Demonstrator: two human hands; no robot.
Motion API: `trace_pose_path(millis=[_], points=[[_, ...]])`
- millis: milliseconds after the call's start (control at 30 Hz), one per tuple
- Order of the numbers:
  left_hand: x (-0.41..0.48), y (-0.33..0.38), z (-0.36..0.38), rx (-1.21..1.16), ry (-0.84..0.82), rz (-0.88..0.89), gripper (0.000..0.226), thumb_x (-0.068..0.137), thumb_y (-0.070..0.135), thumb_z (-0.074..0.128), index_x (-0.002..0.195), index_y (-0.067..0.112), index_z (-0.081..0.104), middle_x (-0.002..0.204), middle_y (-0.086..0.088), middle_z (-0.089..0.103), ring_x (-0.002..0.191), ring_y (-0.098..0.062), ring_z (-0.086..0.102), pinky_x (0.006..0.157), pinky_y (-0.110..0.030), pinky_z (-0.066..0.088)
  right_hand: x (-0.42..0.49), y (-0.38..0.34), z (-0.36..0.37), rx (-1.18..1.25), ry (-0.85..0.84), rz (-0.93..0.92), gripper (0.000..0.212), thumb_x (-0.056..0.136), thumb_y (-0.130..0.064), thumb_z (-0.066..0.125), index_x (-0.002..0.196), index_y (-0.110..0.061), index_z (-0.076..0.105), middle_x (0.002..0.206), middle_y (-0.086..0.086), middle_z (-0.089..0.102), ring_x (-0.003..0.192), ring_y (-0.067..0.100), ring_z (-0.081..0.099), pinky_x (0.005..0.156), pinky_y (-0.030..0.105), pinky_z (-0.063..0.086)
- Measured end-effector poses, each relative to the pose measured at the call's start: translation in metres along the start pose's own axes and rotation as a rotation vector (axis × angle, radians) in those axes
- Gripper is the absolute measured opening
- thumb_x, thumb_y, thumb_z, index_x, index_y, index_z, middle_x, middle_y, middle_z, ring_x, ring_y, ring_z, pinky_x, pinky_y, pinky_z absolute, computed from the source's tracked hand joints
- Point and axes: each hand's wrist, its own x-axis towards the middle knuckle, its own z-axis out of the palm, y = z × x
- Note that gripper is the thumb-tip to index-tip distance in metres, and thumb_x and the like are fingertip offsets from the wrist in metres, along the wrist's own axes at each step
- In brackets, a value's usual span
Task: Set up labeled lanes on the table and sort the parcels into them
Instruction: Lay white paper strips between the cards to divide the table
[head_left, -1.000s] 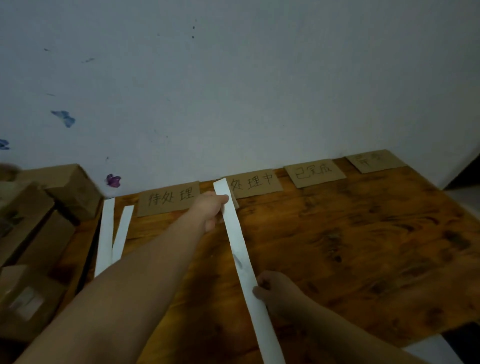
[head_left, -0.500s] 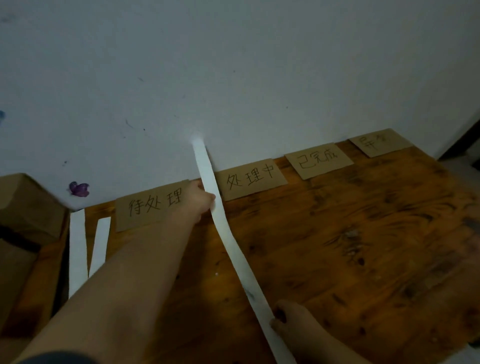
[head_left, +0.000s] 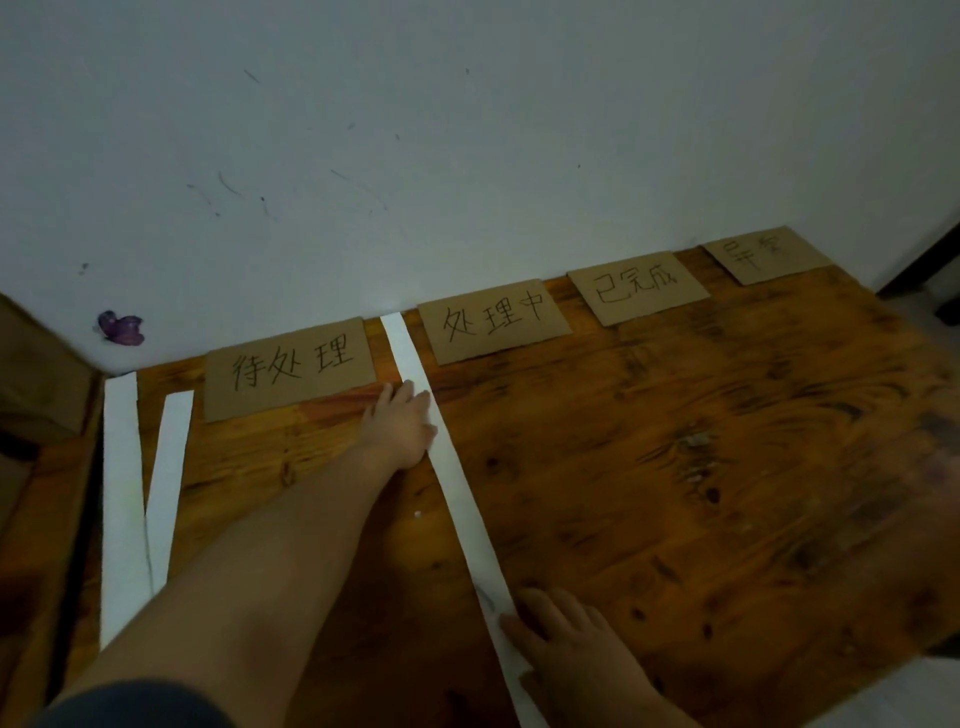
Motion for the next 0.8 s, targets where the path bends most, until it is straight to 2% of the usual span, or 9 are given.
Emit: trace_pose_path(millis=[100, 200, 333, 400, 467, 567, 700, 800], points=[[-0.008, 0.003, -0.005, -0.036, 0.02, -0.025, 0.071, 0.096, 0.041, 0.047, 0.152, 0.025, 0.006, 0.16, -0.003, -0.007, 0.146, -0.03, -0.008, 0.115, -0.054, 0.007, 0.001, 0.002, 0.007, -0.082, 0.001, -0.049, 0.059, 0.101, -0.036, 0.039, 0.152, -0.025, 0.012, 0.161, 0.004, 0.003, 0.146, 0.029, 0.002, 0.116, 0.049, 0.011], [-0.028, 0.002, -0.017, -0.13, 0.065, -0.126, 0.078, 0.092, 0.05, 0.05, 0.152, 0.027, 0.007, 0.16, -0.002, -0.006, 0.147, -0.028, -0.007, 0.116, -0.054, 0.006, 0.0, -0.002, 0.005, -0.059, 0.031, -0.033, 0.06, 0.1, -0.039, 0.04, 0.152, -0.025, 0.013, 0.16, 0.003, 0.004, 0.146, 0.028, 0.003, 0.117, 0.048, 0.011], [-0.096, -0.031, -0.02, -0.189, 0.096, -0.301, 0.073, 0.093, 0.049, 0.049, 0.152, 0.025, 0.011, 0.16, -0.003, -0.002, 0.147, -0.027, -0.004, 0.119, -0.047, 0.008, 0.004, -0.018, -0.004, -0.057, 0.208, -0.096, 0.057, 0.097, -0.043, 0.038, 0.149, -0.024, 0.022, 0.157, 0.004, 0.017, 0.144, 0.025, 0.014, 0.116, 0.044, 0.019], [-0.143, -0.06, -0.012, -0.216, 0.108, -0.406, 0.073, 0.092, 0.048, 0.051, 0.151, 0.021, 0.016, 0.16, -0.007, 0.007, 0.146, -0.029, 0.005, 0.119, -0.042, 0.013, 0.01, -0.039, -0.008, -0.089, 0.3, -0.204, 0.053, 0.095, -0.042, 0.041, 0.143, -0.023, 0.033, 0.15, 0.004, 0.029, 0.138, 0.023, 0.024, 0.112, 0.041, 0.027], [-0.194, -0.089, 0.001, -0.23, 0.111, -0.515, 0.073, 0.09, 0.047, 0.055, 0.148, 0.015, 0.024, 0.153, -0.013, 0.024, 0.14, -0.032, 0.025, 0.113, -0.039, 0.026, 0.017, -0.069, -0.008, -0.101, 0.335, -0.313, 0.051, 0.095, -0.04, 0.043, 0.141, -0.022, 0.035, 0.144, 0.002, 0.034, 0.134, 0.022, 0.029, 0.11, 0.038, 0.028], [-0.262, -0.118, 0.029, -0.246, 0.081, -0.686, 0.068, 0.087, 0.049, 0.059, 0.138, 0.009, 0.037, 0.138, -0.018, 0.041, 0.123, -0.034, 0.046, 0.1, -0.038, 0.041, 0.027, -0.12, 0.002, -0.073, 0.255, -0.382, 0.055, 0.096, -0.041, 0.044, 0.145, -0.019, 0.032, 0.143, 0.003, 0.035, 0.133, 0.023, 0.029, 0.108, 0.037, 0.028], [-0.308, -0.126, 0.066, -0.246, 0.069, -0.8, 0.071, 0.086, 0.053, 0.058, 0.138, 0.009, 0.037, 0.138, -0.016, 0.041, 0.122, -0.031, 0.046, 0.1, -0.037, 0.04, 0.035, -0.171, 0.033, -0.036, 0.172, -0.364, 0.056, 0.096, -0.041, 0.045, 0.145, -0.016, 0.033, 0.141, 0.005, 0.037, 0.13, 0.025, 0.031, 0.107, 0.037, 0.032], [-0.314, -0.125, 0.08, -0.338, 0.171, -0.844, 0.066, 0.085, 0.043, 0.064, 0.136, 0.009, 0.038, 0.135, -0.016, 0.04, 0.118, -0.032, 0.049, 0.095, -0.036, 0.044, 0.034, -0.19, 0.056, 0.016, 0.164, -0.303, 0.055, 0.096, -0.041, 0.045, 0.143, -0.015, 0.034, 0.14, 0.006, 0.037, 0.13, 0.024, 0.031, 0.107, 0.034, 0.031]])
